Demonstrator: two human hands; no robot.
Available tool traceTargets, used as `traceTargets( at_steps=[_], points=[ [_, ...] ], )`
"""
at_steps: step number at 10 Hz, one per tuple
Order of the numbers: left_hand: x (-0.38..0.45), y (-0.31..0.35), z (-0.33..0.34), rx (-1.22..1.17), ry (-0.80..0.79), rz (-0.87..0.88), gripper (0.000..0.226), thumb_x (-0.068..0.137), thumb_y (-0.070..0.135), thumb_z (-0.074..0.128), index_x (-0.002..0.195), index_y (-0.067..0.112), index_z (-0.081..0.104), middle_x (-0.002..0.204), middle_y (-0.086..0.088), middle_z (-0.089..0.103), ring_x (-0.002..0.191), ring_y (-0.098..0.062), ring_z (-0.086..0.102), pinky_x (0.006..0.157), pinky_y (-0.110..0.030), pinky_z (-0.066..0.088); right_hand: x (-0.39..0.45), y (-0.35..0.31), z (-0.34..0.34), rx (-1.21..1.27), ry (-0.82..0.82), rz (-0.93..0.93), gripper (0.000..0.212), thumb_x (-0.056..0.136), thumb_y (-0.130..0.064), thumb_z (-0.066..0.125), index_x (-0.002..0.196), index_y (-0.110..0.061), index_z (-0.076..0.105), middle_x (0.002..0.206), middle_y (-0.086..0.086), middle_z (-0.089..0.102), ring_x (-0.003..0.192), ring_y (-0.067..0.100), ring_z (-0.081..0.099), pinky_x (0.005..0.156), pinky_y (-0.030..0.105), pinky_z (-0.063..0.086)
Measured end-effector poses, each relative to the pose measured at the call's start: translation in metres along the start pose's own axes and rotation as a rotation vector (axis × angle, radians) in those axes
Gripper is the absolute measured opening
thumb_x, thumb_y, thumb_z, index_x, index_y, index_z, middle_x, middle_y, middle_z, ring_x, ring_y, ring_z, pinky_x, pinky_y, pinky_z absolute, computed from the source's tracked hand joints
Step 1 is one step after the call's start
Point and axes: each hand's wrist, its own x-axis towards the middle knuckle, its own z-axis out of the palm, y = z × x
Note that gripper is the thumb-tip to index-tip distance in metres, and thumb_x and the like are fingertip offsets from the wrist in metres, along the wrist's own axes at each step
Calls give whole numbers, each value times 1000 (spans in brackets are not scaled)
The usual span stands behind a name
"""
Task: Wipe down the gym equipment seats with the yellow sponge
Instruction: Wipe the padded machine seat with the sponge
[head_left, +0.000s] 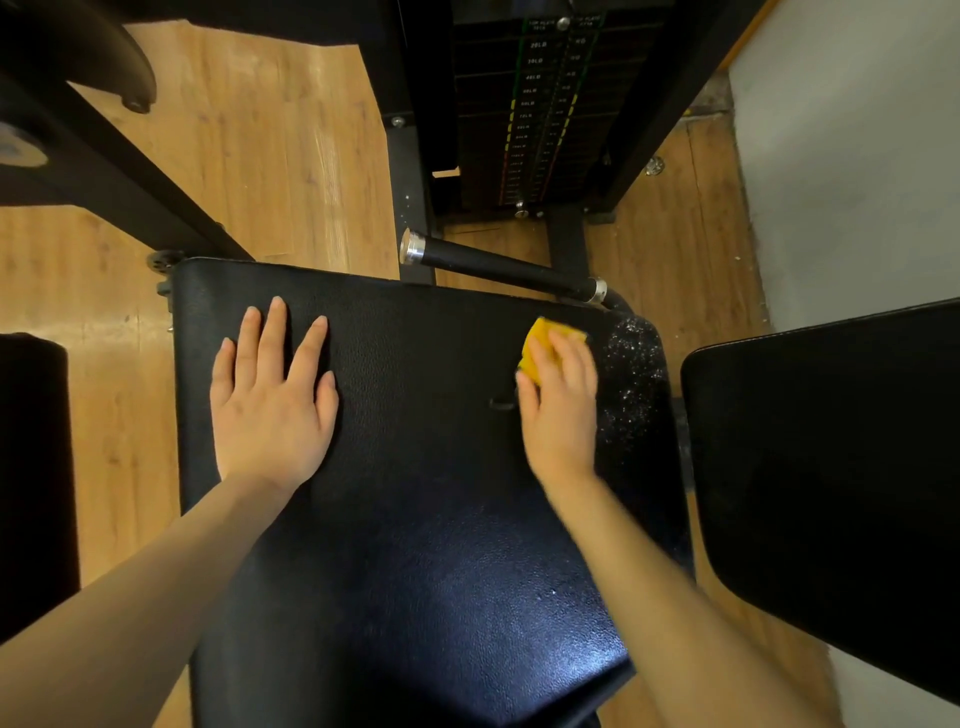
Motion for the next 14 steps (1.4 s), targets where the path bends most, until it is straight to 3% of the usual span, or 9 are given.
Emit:
traceTargets(
  at_steps=[1, 4, 7, 10, 12, 13, 14],
  points=[
    [1, 0, 0, -8, 0, -3, 56, 97, 43, 22, 150, 26, 26, 159, -10, 16, 148, -26, 6, 119, -44, 7, -54, -4, 9, -8, -7, -32, 40, 90, -18, 60, 129, -9, 56, 141, 10, 47, 137, 23, 28, 112, 37, 25],
    [1, 0, -1, 3, -1, -2, 55, 97, 43, 22, 149, 26, 26, 159, -9, 16, 148, -27, 7, 119, -44, 8, 32, -10, -3, 86, -18, 107, 43, 95, -20, 53, 137, -10, 47, 146, 5, 39, 142, 22, 21, 115, 34, 23],
    [-1, 0, -1, -28, -1, 1, 51, 101, 40, 26, 150, 26, 24, 159, -9, 15, 148, -27, 6, 120, -45, 7, -114, 8, 7, 85, -16, 75, 43, 88, -15, 64, 131, -12, 55, 143, 6, 43, 139, 22, 26, 115, 36, 24],
    [0, 1, 1, -28, 21, 3, 52, 100, 38, 32, 150, 25, 26, 159, -10, 16, 148, -27, 7, 119, -45, 8, 12, 13, -14, -2, -77, 85, 46, 95, -21, 53, 139, -12, 44, 148, 4, 35, 143, 20, 19, 115, 37, 28],
    [-1, 0, 1, -48, 24, 11, 51, 100, 38, 30, 150, 26, 24, 159, -10, 15, 148, -26, 5, 119, -44, 6, -87, 16, -1, 65, 0, 123, 40, 94, -20, 54, 133, -13, 52, 147, 5, 38, 142, 22, 21, 115, 37, 25],
    [-1, -1, -1, -66, 15, 6, 51, 100, 35, 35, 149, 25, 26, 159, -10, 14, 148, -28, 6, 119, -45, 7, -150, 17, 4, 126, 6, 176, 42, 96, -29, 46, 135, -16, 50, 149, -1, 33, 144, 16, 15, 117, 27, 17],
    [-2, 1, -7, -126, 17, 64, 51, 97, 27, 46, 146, 22, 34, 159, -13, 12, 148, -29, 4, 119, -47, 6, -151, 17, 3, 164, 20, 177, 45, 95, -32, 40, 134, -14, 51, 148, -1, 34, 143, 17, 16, 116, 16, 7]
  ],
)
